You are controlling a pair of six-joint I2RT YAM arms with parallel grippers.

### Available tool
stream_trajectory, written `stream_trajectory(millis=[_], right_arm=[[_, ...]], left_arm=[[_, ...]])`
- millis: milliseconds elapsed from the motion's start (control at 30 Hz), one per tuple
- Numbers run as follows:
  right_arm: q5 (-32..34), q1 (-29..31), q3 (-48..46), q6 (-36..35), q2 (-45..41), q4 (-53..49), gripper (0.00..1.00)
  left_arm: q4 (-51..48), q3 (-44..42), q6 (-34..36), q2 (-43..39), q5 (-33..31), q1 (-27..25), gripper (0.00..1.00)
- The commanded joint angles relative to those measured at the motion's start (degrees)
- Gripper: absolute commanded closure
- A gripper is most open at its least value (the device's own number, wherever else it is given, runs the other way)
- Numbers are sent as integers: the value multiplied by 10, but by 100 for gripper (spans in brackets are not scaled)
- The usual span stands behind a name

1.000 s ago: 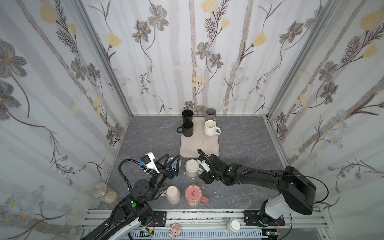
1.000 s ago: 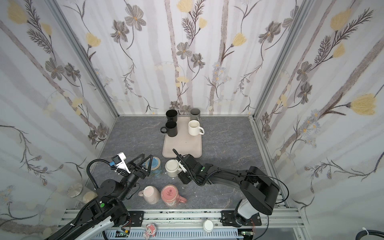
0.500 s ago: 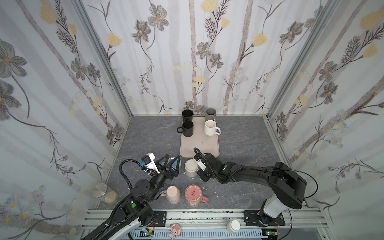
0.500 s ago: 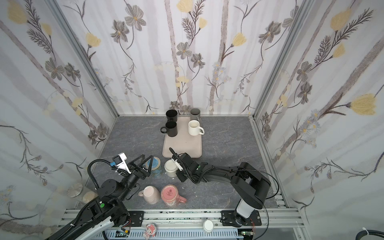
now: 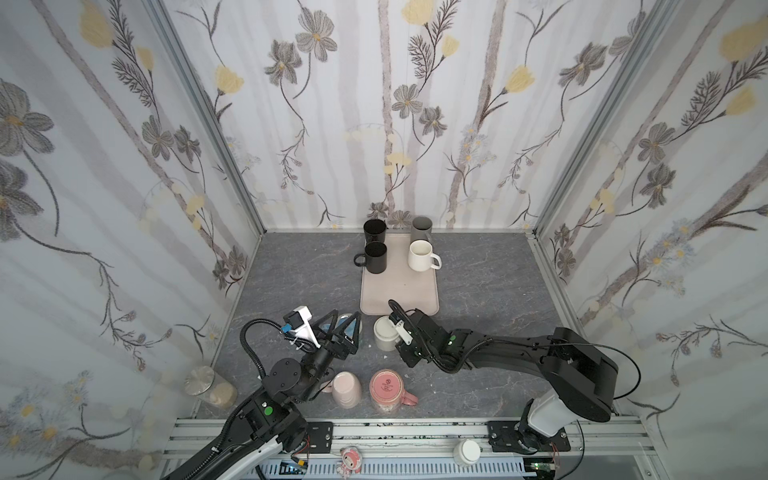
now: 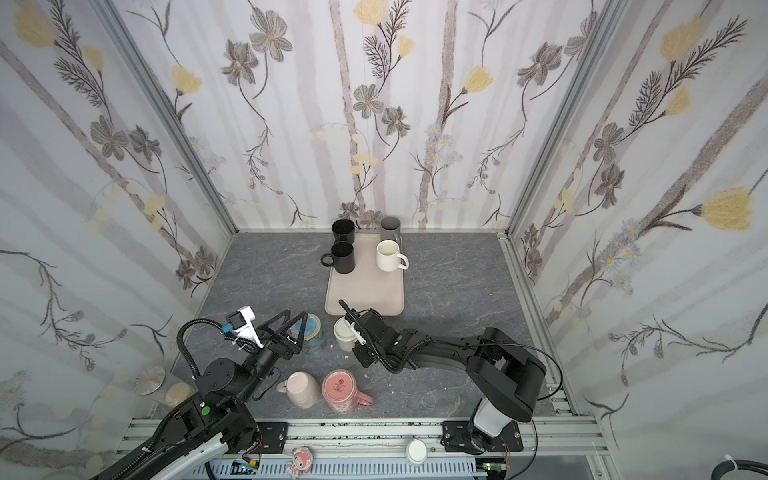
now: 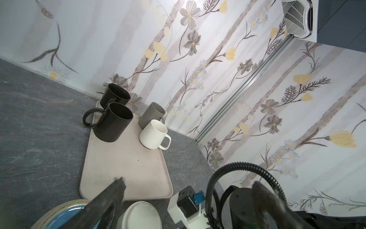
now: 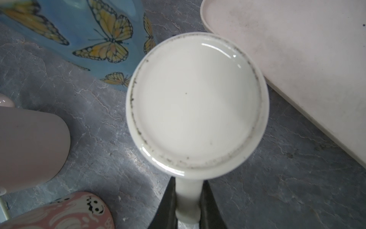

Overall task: Turn the mug right side up
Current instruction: 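Lift and turn the red-lined mug with the right gripper toward the left gripper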

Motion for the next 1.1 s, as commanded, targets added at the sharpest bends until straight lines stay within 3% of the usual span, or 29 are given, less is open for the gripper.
stream_trajectory(millis=[0, 333, 633, 1067], right_arm=[[36, 1, -8, 17, -32, 36, 100], [69, -23, -30, 53, -144, 84, 100], [-50, -88, -35, 116, -218, 232, 100], [-73, -103, -91, 214, -228, 434, 100]], left_arm=[[21, -2, -12, 4, 4, 0, 0], [57, 2, -15, 46, 41, 0, 0], [158, 19, -26, 155, 138, 6, 0], [297, 26, -62, 254, 229, 39, 8]])
